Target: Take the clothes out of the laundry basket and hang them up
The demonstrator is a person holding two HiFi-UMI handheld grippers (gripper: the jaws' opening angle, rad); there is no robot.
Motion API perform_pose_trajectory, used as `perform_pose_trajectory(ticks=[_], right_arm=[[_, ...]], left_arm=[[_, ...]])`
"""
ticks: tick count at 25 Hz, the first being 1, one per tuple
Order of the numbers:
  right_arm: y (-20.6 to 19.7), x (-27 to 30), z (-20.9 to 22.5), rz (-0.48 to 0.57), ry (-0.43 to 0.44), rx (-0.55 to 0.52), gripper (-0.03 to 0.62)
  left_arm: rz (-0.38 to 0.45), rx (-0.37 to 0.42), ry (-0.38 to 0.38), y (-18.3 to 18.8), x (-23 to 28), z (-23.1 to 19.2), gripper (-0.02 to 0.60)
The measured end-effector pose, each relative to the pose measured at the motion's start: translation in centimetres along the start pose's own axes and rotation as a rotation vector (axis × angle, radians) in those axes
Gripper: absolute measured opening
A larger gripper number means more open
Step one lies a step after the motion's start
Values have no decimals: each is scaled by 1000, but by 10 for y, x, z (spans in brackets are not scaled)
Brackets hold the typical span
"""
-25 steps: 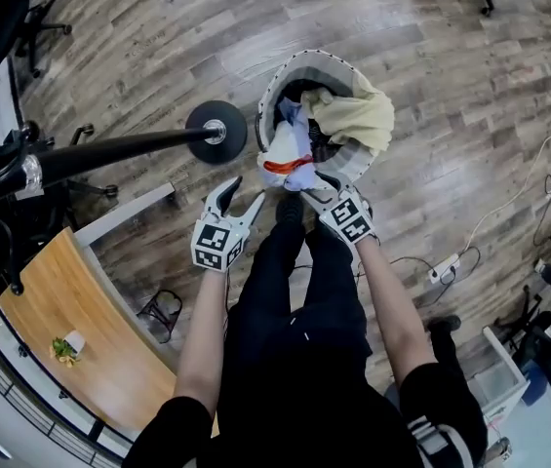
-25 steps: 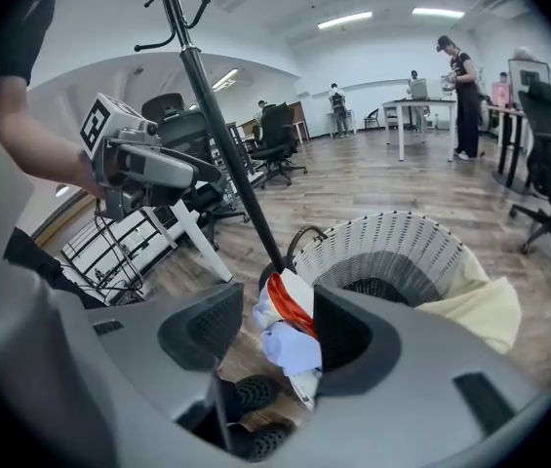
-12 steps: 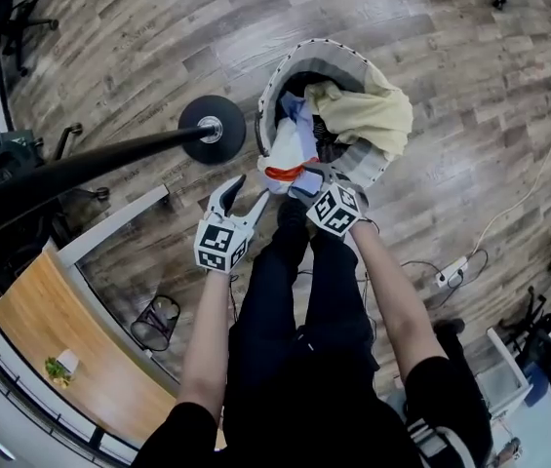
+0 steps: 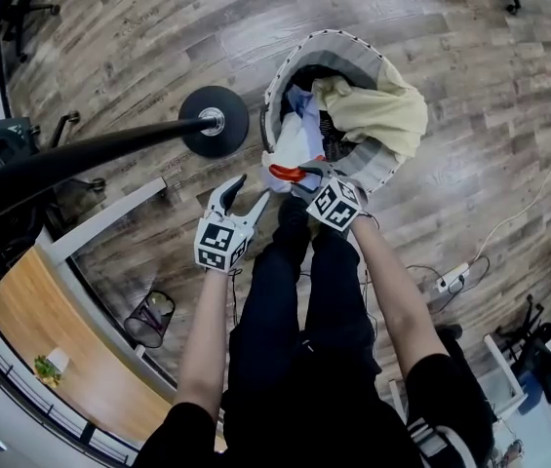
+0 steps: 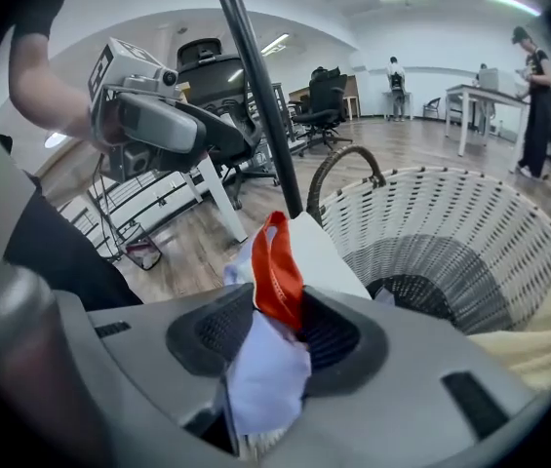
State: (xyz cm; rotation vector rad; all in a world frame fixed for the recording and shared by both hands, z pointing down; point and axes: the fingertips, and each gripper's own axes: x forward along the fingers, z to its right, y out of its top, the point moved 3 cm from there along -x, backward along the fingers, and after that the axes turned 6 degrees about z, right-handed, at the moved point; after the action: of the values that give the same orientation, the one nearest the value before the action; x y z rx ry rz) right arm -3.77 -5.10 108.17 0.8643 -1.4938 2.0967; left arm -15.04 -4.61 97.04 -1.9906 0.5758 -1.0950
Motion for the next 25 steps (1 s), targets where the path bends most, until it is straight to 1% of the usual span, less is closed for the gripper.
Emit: perform_pose_trajectory(ticks=[3,5,10,16,21,25], right_arm=[[0,-2,-5,-11,6,-6,105],[3,-6,-6,-19,-10,-2,53],[15,-31,-10,-16,-62,13,44],[37,-75,-17,14,-110,37,41],[71,-111,-23,52,-135,40,40],[102,-138,-28,92,-179,39,38]], left_arm=[[-1,-3,2,3,-2,4,245],[5,-3,2,8,-5,7,245],[-11,-14,0,16,-19,20,245],[-19,-22,-11,34,-37,44,245],[-11,-27,-11,61,-51,61,245],[2,-21,-14,85,-65,72,245]])
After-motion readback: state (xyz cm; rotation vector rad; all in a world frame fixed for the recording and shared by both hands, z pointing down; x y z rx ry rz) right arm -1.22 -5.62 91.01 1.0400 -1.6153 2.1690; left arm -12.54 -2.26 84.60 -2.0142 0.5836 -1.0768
